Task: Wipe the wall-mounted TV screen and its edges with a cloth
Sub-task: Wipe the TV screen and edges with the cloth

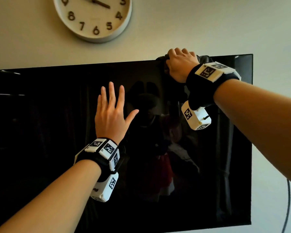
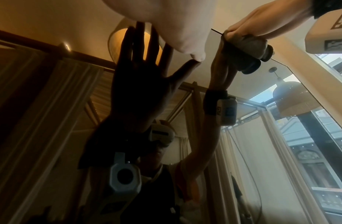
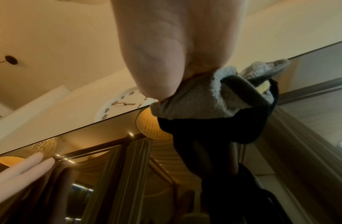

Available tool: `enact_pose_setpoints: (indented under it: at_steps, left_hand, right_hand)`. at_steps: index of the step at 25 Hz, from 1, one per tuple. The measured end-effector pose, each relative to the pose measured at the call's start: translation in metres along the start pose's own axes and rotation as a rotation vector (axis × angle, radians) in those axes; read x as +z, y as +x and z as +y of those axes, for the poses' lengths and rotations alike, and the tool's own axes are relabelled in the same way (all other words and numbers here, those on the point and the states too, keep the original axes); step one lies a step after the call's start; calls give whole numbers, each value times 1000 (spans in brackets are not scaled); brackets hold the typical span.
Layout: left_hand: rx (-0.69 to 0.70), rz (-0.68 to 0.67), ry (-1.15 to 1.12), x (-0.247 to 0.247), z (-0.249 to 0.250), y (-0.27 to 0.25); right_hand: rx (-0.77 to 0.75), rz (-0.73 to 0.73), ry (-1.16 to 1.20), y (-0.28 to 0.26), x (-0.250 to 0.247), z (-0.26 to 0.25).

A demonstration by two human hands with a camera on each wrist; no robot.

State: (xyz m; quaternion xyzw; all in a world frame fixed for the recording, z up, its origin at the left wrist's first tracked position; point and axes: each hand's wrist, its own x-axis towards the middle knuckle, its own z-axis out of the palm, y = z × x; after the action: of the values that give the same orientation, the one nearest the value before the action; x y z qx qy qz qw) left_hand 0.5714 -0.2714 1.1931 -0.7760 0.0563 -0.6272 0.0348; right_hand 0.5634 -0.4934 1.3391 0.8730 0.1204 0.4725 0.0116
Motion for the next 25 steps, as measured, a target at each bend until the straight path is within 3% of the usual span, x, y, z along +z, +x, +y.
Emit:
enact_pose_setpoints:
  at_steps: [10,18,22,25]
  left_hand:
    - [-40,-28,29,-5,-96,-19]
    - [-43,-39,-120,-1,-108,-22]
    - [38,14,-161,-1,-137,-23]
    - [15,63,-177,-6,-177,-20]
  right_hand:
    - [-1,49,21,22,12,-114]
    - [-32,61,42,37,18,-161]
    - [-36,51,40,42,18,-185]
    - [-36,54,30,47,18,-212]
